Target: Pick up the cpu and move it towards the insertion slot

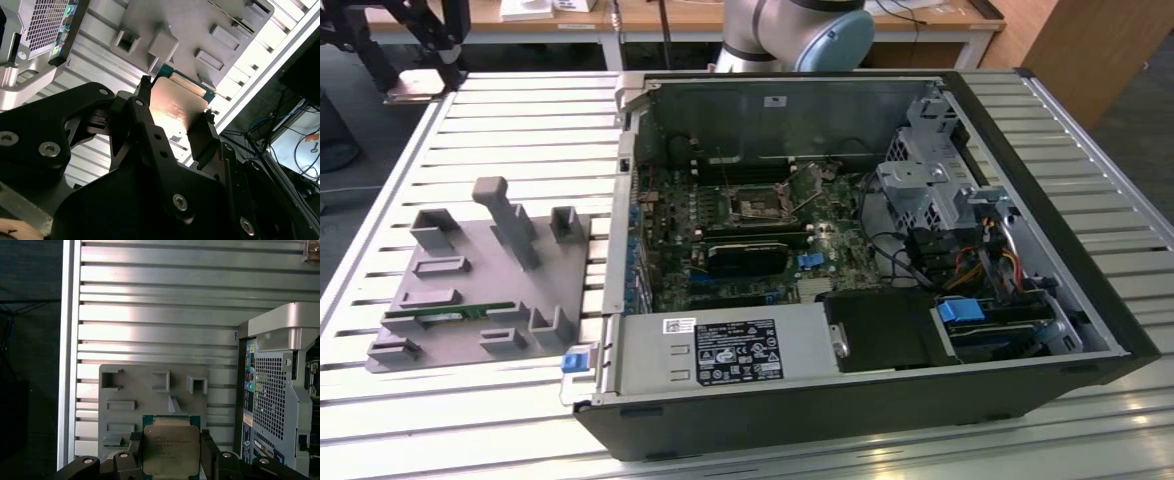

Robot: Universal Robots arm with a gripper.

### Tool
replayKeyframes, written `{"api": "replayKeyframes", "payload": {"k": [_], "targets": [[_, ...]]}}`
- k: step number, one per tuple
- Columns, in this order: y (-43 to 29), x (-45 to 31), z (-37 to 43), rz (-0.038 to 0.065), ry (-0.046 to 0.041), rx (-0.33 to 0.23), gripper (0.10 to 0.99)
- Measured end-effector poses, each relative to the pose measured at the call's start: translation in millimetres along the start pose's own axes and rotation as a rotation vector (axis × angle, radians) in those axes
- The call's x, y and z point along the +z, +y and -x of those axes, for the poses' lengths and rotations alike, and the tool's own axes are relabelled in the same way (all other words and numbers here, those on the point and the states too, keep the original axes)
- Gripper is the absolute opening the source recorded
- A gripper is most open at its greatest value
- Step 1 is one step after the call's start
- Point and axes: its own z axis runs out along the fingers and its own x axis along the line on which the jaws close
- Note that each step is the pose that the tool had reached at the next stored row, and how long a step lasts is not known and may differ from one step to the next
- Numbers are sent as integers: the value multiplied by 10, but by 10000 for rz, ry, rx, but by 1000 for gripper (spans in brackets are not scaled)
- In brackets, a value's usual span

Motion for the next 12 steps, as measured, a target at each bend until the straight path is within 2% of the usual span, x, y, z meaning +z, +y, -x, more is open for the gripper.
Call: {"api": "replayKeyframes", "payload": {"k": [12], "targets": [[-2, 0, 105, 0, 0, 0, 541]]}}
